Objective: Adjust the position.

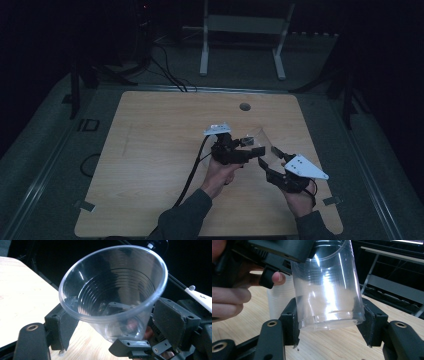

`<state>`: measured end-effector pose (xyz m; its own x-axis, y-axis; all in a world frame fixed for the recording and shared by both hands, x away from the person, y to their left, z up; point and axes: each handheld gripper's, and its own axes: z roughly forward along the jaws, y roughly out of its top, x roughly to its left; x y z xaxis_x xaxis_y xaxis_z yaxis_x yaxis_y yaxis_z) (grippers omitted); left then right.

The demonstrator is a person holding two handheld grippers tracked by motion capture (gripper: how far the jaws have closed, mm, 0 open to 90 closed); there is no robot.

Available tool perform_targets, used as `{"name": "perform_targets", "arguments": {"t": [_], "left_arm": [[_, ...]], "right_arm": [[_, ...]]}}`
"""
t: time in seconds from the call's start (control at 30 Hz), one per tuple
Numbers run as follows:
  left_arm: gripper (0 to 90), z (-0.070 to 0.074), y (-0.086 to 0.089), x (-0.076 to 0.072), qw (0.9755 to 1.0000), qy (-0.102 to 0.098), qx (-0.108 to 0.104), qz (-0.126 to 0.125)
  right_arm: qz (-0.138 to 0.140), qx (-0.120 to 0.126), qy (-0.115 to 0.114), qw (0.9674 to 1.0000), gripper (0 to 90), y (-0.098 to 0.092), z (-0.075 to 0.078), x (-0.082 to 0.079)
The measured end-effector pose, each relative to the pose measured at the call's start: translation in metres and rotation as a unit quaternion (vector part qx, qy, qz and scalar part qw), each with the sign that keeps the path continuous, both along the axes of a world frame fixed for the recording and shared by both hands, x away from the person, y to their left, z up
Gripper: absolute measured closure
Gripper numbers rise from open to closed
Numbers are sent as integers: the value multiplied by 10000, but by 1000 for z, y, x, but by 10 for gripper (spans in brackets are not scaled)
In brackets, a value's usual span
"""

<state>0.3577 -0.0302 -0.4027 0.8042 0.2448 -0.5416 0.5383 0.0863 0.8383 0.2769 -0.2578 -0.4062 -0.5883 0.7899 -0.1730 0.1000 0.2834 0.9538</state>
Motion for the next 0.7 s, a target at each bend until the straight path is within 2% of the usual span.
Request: {"name": "perform_targets", "arguments": {"t": [0.07, 0.2, 0.4, 0.7], "left_arm": [[254, 0, 2, 0, 9999, 31, -96, 14], [279, 1, 2, -2, 9999, -56, -103, 68], [303, 5, 2, -6, 9995, -261, -46, 163], [307, 6, 2, -7, 9991, -360, -4, 203]], "right_arm": [[21, -8, -1, 10000, 423, 0, 0, 0], [35, 2, 9, 10000, 421, 0, 0, 0], [120, 9, 50, 9999, 413, 0, 0, 1], [315, -13, 230, 9992, 392, -1, 2, 4]]}}
